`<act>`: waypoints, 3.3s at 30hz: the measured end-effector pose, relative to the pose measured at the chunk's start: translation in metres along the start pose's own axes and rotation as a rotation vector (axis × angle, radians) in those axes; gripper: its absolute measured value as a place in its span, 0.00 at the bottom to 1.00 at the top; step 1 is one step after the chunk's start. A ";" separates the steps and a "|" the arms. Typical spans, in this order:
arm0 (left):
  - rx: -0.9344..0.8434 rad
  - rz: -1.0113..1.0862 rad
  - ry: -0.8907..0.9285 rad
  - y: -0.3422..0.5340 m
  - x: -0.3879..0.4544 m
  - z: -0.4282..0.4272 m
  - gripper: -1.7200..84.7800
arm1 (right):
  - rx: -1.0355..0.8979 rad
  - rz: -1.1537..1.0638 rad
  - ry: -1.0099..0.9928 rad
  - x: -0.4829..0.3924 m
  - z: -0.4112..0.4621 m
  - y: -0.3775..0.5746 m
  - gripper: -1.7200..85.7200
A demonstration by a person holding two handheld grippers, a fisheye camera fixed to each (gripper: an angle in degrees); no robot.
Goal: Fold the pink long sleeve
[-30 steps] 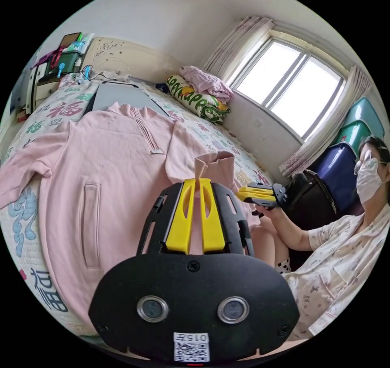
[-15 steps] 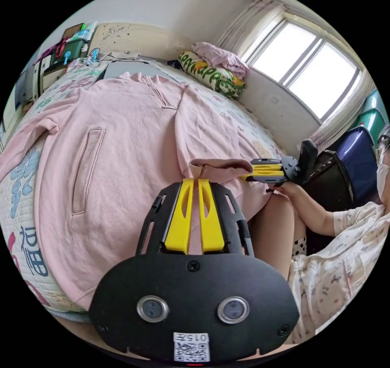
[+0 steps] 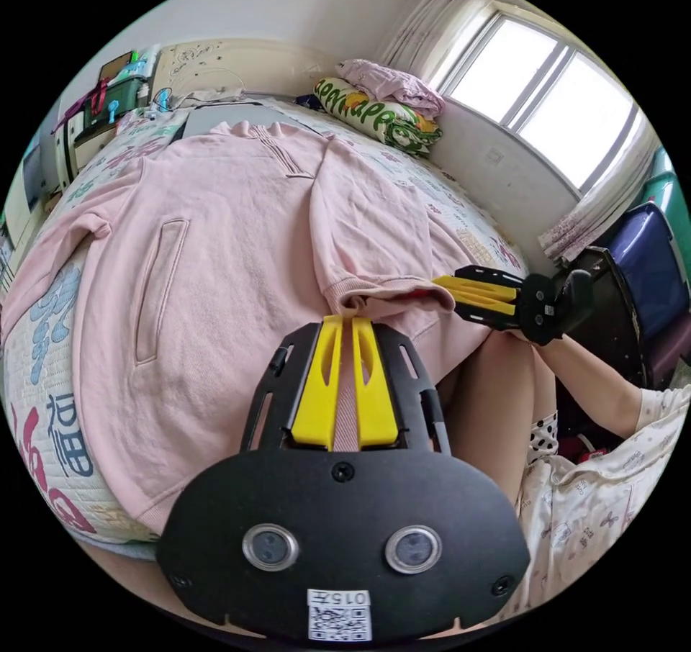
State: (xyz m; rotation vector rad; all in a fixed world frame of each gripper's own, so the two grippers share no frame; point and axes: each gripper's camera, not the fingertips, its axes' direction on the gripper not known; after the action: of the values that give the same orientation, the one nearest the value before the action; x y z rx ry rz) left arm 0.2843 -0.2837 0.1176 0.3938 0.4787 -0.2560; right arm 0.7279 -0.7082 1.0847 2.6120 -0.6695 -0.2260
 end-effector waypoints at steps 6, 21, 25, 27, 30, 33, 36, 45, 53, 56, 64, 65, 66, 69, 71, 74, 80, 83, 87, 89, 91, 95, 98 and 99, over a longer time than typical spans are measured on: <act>0.035 -0.095 0.073 0.030 -0.021 -0.013 0.02 | -0.026 -0.037 0.072 0.019 0.033 0.050 0.01; 0.228 -0.385 0.402 0.135 -0.080 -0.026 0.14 | 0.030 0.049 -0.016 0.100 0.085 0.168 0.01; 0.258 -0.415 0.429 0.149 -0.087 -0.021 0.16 | 0.041 0.056 -0.031 0.108 0.097 0.189 0.01; 0.305 -0.441 0.487 0.158 -0.097 -0.023 0.17 | 0.044 0.057 -0.034 0.110 0.101 0.196 0.01; 0.317 -0.455 0.493 0.163 -0.104 -0.027 0.17 | 0.051 0.060 -0.042 0.110 0.107 0.206 0.01; 0.283 -0.465 0.459 0.160 -0.107 -0.024 0.16 | 0.055 0.059 -0.043 0.105 0.114 0.212 0.01; 0.211 -0.463 0.410 0.153 -0.106 -0.014 0.13 | 0.053 0.050 -0.032 0.095 0.118 0.214 0.01; 0.225 -0.316 0.255 0.177 -0.087 -0.053 0.03 | 0.062 0.042 -0.030 0.057 0.124 0.208 0.01; 0.240 -0.312 0.194 0.205 -0.101 -0.077 0.03 | 0.120 0.127 -0.024 0.024 0.108 0.189 0.01; 0.139 -0.315 0.232 0.213 -0.122 -0.071 0.04 | 0.126 0.207 0.034 0.012 0.103 0.176 0.01; 0.521 -0.596 0.151 0.307 -0.269 -0.221 0.11 | 0.081 0.181 0.030 -0.053 0.084 0.105 0.01; 0.563 -0.670 0.125 0.323 -0.304 -0.246 0.14 | 0.086 0.177 0.031 -0.058 0.079 0.097 0.01; 0.577 -0.703 0.106 0.329 -0.320 -0.257 0.14 | 0.103 0.169 0.037 -0.068 0.068 0.083 0.01; 0.675 -0.854 -0.049 0.355 -0.398 -0.313 0.17 | 0.130 0.124 0.010 -0.096 0.038 0.036 0.01; 0.735 -0.917 -0.093 0.356 -0.435 -0.334 0.19 | 0.117 0.096 -0.038 -0.112 0.020 -0.003 0.01; 0.726 -1.002 -0.168 0.340 -0.495 -0.363 0.22 | 0.076 0.057 -0.138 -0.137 -0.003 -0.076 0.01; 0.832 -1.155 -0.174 0.325 -0.567 -0.392 0.23 | -0.042 0.100 -0.287 -0.170 -0.018 -0.193 0.01; 0.857 -1.143 -0.196 0.304 -0.585 -0.400 0.23 | -0.083 0.104 -0.325 -0.182 -0.030 -0.234 0.01; 0.797 -1.154 -0.249 0.272 -0.609 -0.408 0.19 | -0.107 0.193 -0.437 -0.163 -0.057 -0.291 0.01; 0.793 -1.187 -0.245 0.264 -0.616 -0.409 0.15 | -0.108 0.227 -0.481 -0.153 -0.069 -0.314 0.01; 0.774 -1.195 -0.251 0.255 -0.617 -0.411 0.10 | -0.107 0.234 -0.497 -0.149 -0.091 -0.347 0.01; 0.852 -1.065 -0.269 0.214 -0.574 -0.422 0.04 | -0.102 0.233 -0.480 -0.147 -0.128 -0.399 0.01; 0.902 -0.821 -0.325 0.139 -0.492 -0.435 0.02 | -0.091 0.237 -0.474 -0.138 -0.160 -0.440 0.01; 0.897 -0.674 -0.341 0.097 -0.441 -0.437 0.02 | -0.089 0.242 -0.483 -0.131 -0.173 -0.456 0.01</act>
State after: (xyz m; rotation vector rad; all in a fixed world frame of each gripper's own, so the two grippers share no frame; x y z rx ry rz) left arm -0.2353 0.0531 0.0083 1.0361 0.1153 -1.1915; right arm 0.8497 -0.2200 1.0417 2.3728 -1.0975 -0.8040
